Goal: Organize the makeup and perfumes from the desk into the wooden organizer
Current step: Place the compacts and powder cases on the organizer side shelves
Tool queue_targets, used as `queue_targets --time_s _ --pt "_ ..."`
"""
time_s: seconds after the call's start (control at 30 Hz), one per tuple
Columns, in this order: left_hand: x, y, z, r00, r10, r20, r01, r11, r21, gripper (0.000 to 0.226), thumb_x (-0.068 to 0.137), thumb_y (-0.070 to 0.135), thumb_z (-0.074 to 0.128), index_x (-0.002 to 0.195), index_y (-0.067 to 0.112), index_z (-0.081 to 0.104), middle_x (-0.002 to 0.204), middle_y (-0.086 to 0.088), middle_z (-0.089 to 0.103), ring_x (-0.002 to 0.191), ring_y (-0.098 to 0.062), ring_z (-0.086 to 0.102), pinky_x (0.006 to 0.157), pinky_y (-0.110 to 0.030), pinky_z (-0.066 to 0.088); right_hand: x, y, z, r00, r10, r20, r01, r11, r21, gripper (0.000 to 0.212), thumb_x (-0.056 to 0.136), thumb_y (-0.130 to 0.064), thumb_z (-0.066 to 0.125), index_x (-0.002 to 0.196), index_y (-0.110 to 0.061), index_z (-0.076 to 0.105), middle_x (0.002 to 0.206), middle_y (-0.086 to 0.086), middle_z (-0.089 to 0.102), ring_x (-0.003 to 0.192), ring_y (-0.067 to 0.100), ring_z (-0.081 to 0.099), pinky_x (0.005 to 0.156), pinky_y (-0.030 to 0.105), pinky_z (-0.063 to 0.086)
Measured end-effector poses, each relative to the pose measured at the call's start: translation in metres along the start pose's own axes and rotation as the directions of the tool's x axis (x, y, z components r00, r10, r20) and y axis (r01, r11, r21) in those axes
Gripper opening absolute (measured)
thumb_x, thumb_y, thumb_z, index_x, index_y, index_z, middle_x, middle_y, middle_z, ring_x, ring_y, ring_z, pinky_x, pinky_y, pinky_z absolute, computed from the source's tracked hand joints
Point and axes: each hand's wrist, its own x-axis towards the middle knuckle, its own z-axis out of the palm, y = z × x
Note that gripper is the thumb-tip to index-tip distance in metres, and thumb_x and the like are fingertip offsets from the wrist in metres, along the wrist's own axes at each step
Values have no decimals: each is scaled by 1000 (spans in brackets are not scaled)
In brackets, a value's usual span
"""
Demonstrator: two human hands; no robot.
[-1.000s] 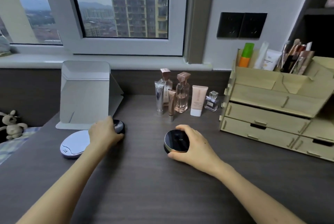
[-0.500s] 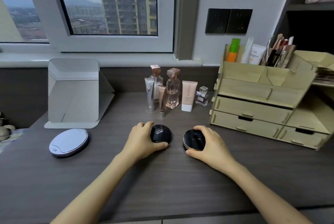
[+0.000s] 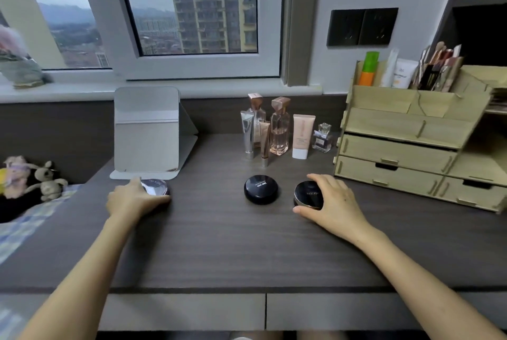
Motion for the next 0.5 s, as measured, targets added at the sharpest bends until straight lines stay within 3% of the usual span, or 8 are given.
queue_targets --time_s 0.1,0.2,0.27,0.33,0.43,0.5 --pt "-27 20 -5 988 115 -102 -130 980 -153 72 54 55 70 107 7 55 107 -16 66 106 -38 55 85 -36 45 -7 -2 -6 993 -10 -121 18 998 63 60 78 -47 67 129 -21 51 131 -3 54 121 20 47 97 29 35" --pt "-66 61 -4 912 364 -189 -405 875 -266 80 54 50 78 121 14 52 112 -10 64 104 -32 57 78 -33 43 -13 -11 -16 978 116 -172 -51 939 340 39 86 -33 64 120 -13 59 108 0 65 95 13 59 80 21 42" --pt "-97 97 0 820 543 -181 -570 746 -344 85 53 52 78 126 23 47 116 0 60 105 -23 55 78 -29 40 -15 -18 -26 973 225 -47 -142 749 647 33 90 -28 61 114 -5 61 88 2 66 71 12 64 63 23 53" --pt "-126 133 7 710 684 -166 -685 615 -391 88 51 54 77 127 25 46 119 4 58 108 -18 53 80 -27 40 -21 -21 -36 959 268 91 -223 516 827 26 92 -27 57 104 -5 63 76 6 65 53 11 63 47 23 53" --pt "-160 182 22 565 808 -165 -781 460 -422 84 52 49 79 124 20 49 121 1 59 112 -18 53 86 -24 40 -32 -11 -54 938 318 137 -249 342 906 24 94 -25 54 80 -8 63 60 9 63 42 11 60 38 20 48" --pt "-175 209 34 511 846 -151 -805 410 -430 81 53 47 79 124 19 49 122 -1 58 115 -19 51 87 -21 36 -40 6 -65 913 395 103 -227 282 932 27 95 -19 54 74 -4 61 52 8 59 38 10 56 34 18 43"
